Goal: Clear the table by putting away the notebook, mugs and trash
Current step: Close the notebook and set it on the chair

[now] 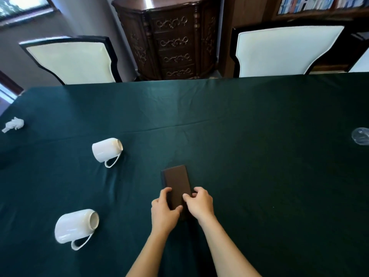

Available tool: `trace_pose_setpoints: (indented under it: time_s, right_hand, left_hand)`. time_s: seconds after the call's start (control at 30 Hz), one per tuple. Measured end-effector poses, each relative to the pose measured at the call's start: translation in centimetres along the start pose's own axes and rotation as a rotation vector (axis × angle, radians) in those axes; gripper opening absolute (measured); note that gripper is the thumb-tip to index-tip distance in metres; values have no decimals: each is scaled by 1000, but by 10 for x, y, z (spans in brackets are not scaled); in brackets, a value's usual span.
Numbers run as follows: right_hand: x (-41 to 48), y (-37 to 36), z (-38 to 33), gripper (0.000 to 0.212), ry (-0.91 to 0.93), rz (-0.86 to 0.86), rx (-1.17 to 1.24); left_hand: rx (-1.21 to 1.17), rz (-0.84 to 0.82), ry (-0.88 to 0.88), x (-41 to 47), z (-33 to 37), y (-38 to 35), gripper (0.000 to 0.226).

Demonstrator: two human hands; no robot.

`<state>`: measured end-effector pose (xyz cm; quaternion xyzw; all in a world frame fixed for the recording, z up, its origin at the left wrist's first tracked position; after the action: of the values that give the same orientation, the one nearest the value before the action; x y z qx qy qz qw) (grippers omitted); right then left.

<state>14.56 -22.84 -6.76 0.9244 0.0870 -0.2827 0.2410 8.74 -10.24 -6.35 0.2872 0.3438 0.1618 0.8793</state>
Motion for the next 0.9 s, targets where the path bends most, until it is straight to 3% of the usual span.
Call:
trace_pose_setpoints:
  time_s: [0.13,0.23,0.37,0.43,0.53,0.63,0.8,0.9]
  right_hand:
    - [-18,-11,5,47,-56,-22,48]
    - [-47,-14,14,33,-84,-42,304]
    - [-109,-13,20,33,-33,-83,666]
    - [-149,-11,24,32,53,-67,747]
    - [-219,-10,34,32,161,23,822]
    - [-295,-17,44,31,212,74,885]
    - [-413,-43,54,37,302,247,1026]
    - [-472,-48,61,39,395,419,1076]
  left_hand:
    - [-481,-136,194,-13,-16,15,87]
    - [-626,-211,166,-35,-26,29,84]
    - [-615,-281,-24,-79,-43,58,81]
    - [-600,-335,-146,-100,-52,76,73]
    - [-541,-277,-357,-122,-60,113,46]
    - [-551,-275,-507,-142,-49,147,45]
    - [-549,-588,-783,-215,-27,173,33]
    - [-613,-737,-823,-272,-31,168,37]
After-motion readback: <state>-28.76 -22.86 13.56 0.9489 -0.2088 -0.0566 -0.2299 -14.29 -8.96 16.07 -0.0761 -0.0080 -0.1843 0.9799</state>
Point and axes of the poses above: each hand's wrist, its own x-axis towards the middle knuckle, its own y-axis out of the back of the hand, z = x × y, the point moved 2 cm from there along x, towards the middle knuckle, and after that the axes turned 5 degrees about y, right-handed, at the moved point
